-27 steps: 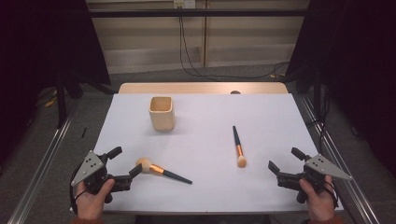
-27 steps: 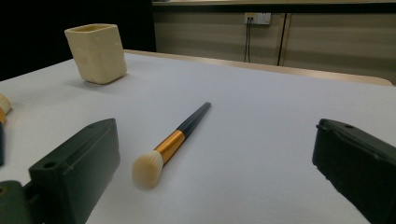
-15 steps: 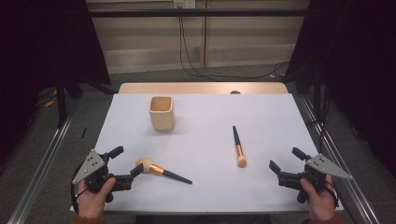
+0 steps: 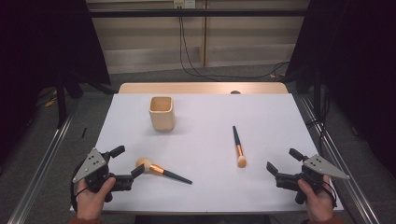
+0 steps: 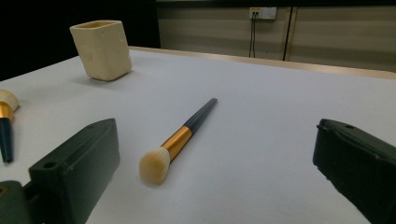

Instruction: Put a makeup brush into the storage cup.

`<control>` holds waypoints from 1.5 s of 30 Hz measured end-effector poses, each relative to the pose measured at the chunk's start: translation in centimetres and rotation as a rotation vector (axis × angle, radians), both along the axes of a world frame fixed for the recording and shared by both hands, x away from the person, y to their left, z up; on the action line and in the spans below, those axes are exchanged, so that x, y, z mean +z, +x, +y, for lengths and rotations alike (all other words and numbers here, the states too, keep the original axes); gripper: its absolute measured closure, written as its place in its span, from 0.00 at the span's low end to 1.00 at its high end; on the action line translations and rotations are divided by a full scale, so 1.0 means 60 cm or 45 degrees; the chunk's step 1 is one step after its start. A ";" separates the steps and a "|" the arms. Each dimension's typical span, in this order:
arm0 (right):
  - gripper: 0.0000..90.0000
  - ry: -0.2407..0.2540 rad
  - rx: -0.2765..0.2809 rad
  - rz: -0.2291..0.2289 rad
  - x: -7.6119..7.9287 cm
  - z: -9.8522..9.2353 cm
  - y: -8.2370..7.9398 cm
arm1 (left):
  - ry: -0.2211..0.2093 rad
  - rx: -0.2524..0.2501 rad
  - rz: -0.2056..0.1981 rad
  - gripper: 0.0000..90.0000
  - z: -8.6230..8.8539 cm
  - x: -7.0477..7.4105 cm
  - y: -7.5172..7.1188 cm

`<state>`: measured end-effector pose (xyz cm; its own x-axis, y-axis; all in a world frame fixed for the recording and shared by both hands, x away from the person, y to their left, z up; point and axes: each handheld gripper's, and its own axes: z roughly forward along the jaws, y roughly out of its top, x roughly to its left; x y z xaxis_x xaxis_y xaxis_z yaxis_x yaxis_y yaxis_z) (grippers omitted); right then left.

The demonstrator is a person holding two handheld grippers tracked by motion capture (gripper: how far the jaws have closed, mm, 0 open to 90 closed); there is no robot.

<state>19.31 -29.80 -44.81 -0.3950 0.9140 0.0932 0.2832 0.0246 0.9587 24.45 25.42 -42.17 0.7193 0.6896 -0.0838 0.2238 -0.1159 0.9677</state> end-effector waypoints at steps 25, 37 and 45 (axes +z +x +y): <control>0.00 -0.025 0.034 0.013 -0.003 0.006 0.009 | 0.074 -0.085 -0.043 0.03 -0.063 0.034 0.071; 0.00 -0.022 0.042 0.022 -0.003 0.005 0.007 | 0.085 -0.153 -0.022 0.03 -0.093 0.040 0.103; 0.00 -0.029 0.045 0.020 -0.003 0.005 0.006 | 0.123 -0.199 0.026 0.02 -0.105 0.048 0.120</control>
<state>19.67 -29.47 -45.01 -0.4254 0.9015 0.0790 0.2968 0.0565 0.9533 31.67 19.13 -39.32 0.8174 0.5748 -0.0382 0.2149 -0.2427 0.9460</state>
